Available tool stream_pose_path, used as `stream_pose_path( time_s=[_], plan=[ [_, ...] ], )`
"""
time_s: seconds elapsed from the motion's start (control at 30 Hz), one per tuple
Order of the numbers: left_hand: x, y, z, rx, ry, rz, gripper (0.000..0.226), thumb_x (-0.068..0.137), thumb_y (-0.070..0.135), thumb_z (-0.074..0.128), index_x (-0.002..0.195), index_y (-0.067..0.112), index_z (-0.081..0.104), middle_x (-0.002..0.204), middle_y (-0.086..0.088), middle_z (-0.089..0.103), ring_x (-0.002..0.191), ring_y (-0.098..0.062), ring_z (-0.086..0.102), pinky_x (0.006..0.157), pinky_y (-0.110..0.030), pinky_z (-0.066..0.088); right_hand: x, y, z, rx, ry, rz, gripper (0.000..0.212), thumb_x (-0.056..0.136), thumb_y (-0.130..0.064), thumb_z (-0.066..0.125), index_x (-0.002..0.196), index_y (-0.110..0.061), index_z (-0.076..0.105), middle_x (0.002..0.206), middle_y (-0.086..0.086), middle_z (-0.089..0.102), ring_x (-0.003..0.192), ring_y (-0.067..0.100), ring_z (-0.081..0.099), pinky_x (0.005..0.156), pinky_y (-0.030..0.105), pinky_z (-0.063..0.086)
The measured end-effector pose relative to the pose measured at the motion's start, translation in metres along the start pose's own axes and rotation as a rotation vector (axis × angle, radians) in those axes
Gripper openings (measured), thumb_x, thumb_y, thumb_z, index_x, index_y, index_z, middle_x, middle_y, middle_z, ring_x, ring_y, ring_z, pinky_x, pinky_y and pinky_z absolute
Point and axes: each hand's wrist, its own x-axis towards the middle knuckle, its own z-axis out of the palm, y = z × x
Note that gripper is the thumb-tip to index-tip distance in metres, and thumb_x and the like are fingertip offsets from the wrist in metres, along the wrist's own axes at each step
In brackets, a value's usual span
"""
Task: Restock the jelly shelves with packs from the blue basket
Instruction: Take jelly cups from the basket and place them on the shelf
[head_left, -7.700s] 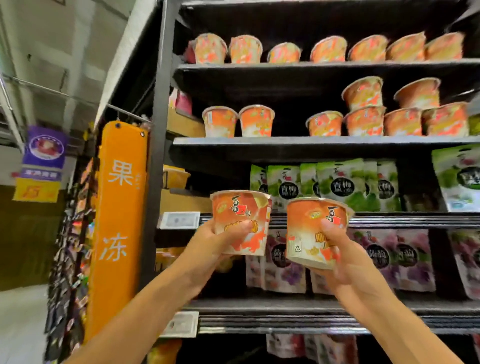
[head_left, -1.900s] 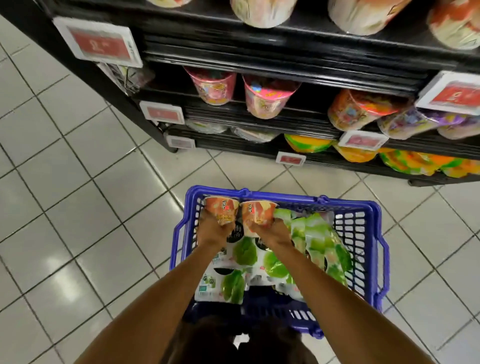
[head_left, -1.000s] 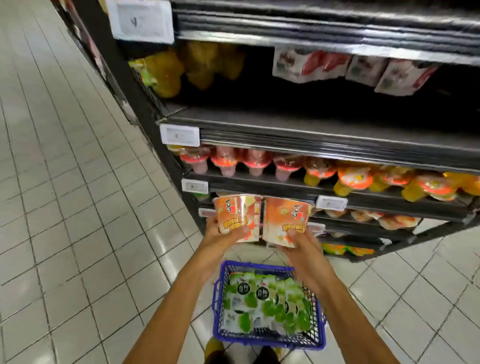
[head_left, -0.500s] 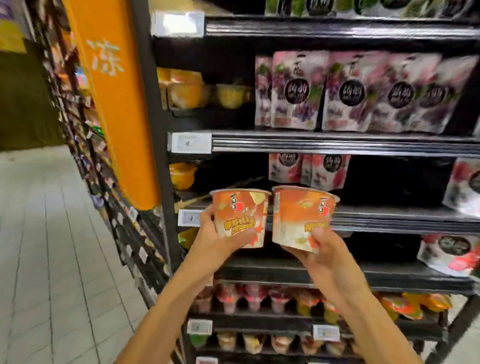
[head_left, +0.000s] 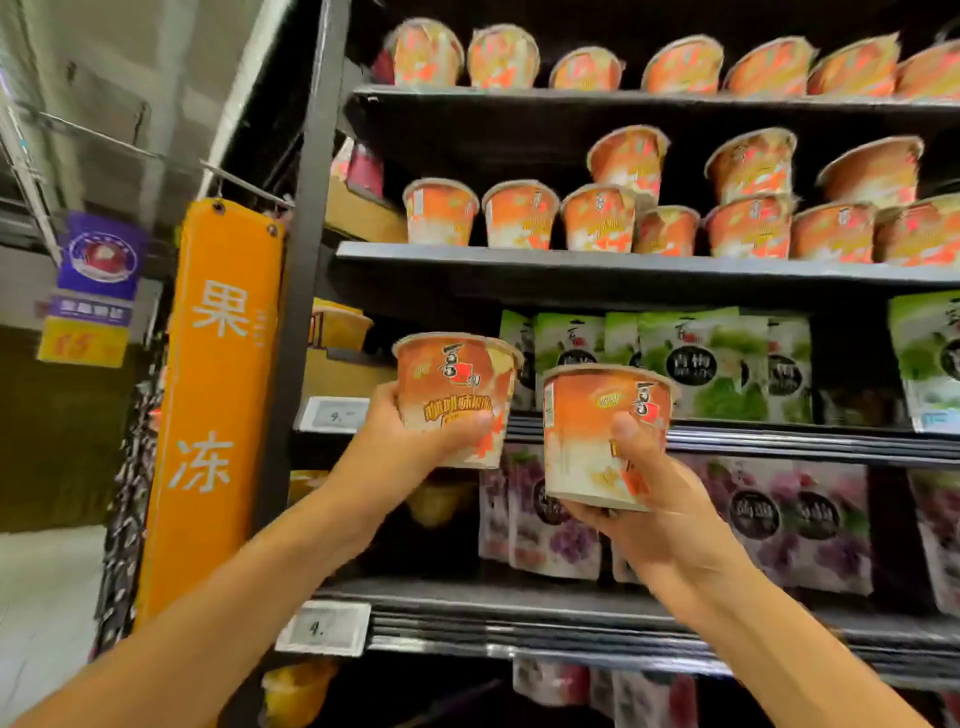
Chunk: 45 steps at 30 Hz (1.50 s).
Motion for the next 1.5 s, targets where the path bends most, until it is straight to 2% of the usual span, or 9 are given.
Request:
stream_pose_path(
  time_s=[0.23,0.37,0.47,0.73,0.83,0.93,1.1,1.37,1.5],
  plan=[
    [0.089,0.076,-0.003,0.103,0.042,0.176,0.1,0.047,0.064,0.083,0.131,0.02,0.049,0.114,0.002,0.069,0.104,-0.014,0.067,0.094,-0.035,0.052,0.085,-0.072,0.027,-0.089,0.027,-0.196,0.066,0.072,-0.049,0.072,0.127,-0.015,0.059,0.12,0.009,0.07,0.107,0.026,0.069,0.095,0.046,0.054],
    [0.132,0.105,-0.001,0.155,0.079,0.303,0.061,0.061,0.058,0.083,0.111,0.028,0.064,0.093,0.015,0.072,0.077,0.009,0.066,0.056,-0.005,0.045,0.133,-0.108,0.045,-0.235,0.131,-0.366,0.065,0.075,-0.055,0.073,0.125,-0.015,0.059,0.114,0.001,0.072,0.101,0.016,0.069,0.096,0.038,0.053],
    [0.161,0.119,0.005,0.182,0.128,0.357,0.042,0.063,0.056,0.083,0.09,0.029,0.066,0.081,0.019,0.068,0.062,0.018,0.06,0.044,-0.001,0.038,0.169,-0.13,0.057,-0.402,0.259,-0.486,0.073,0.073,-0.064,0.071,0.128,-0.02,0.055,0.106,-0.011,0.066,0.095,0.002,0.06,0.092,0.028,0.046],
    [0.228,0.122,0.014,0.12,0.169,0.346,0.065,0.063,0.06,0.081,0.111,0.02,0.067,0.101,0.006,0.068,0.089,-0.003,0.06,0.063,-0.015,0.039,0.251,-0.185,0.09,-0.731,0.444,-0.622,0.117,0.063,-0.075,0.072,0.148,-0.009,0.025,0.143,0.01,0.046,0.131,0.027,0.046,0.11,0.046,0.039],
    [0.241,0.113,0.015,0.16,0.162,0.336,0.06,0.061,0.065,0.08,0.104,0.024,0.067,0.102,0.005,0.069,0.097,-0.01,0.063,0.078,-0.024,0.049,0.27,-0.19,0.096,-0.847,0.474,-0.618,0.101,0.07,-0.071,0.07,0.143,-0.009,0.036,0.133,0.006,0.052,0.125,0.026,0.05,0.105,0.039,0.042],
    [0.248,0.106,0.015,0.155,0.135,0.356,0.044,0.064,0.063,0.079,0.088,0.03,0.063,0.093,0.011,0.069,0.09,-0.004,0.062,0.073,-0.02,0.044,0.284,-0.187,0.098,-0.923,0.517,-0.612,0.081,0.075,-0.068,0.068,0.13,-0.012,0.047,0.104,0.001,0.048,0.103,0.018,0.051,0.084,0.031,0.041],
    [0.255,0.101,0.012,0.125,0.082,0.395,0.039,0.065,0.06,0.08,0.084,0.031,0.062,0.089,0.012,0.07,0.093,-0.007,0.064,0.092,-0.033,0.053,0.31,-0.181,0.097,-0.954,0.568,-0.643,0.075,0.077,-0.066,0.067,0.125,-0.012,0.049,0.097,-0.002,0.043,0.09,0.014,0.045,0.069,0.026,0.035],
    [0.254,0.099,0.01,0.11,0.045,0.422,0.034,0.069,0.058,0.078,0.086,0.033,0.061,0.089,0.013,0.07,0.093,-0.006,0.065,0.095,-0.035,0.053,0.334,-0.187,0.11,-1.056,0.629,-0.561,0.087,0.078,-0.063,0.068,0.139,-0.009,0.039,0.126,0.008,0.056,0.098,0.022,0.057,0.072,0.03,0.045],
    [0.254,0.1,0.01,0.1,0.032,0.419,0.033,0.07,0.057,0.078,0.085,0.032,0.062,0.086,0.015,0.069,0.089,-0.004,0.065,0.09,-0.031,0.054,0.343,-0.182,0.113,-1.218,0.755,-0.489,0.083,0.078,-0.069,0.062,0.136,-0.011,0.045,0.134,0.012,0.052,0.125,0.033,0.045,0.1,0.045,0.043]
  ],
)
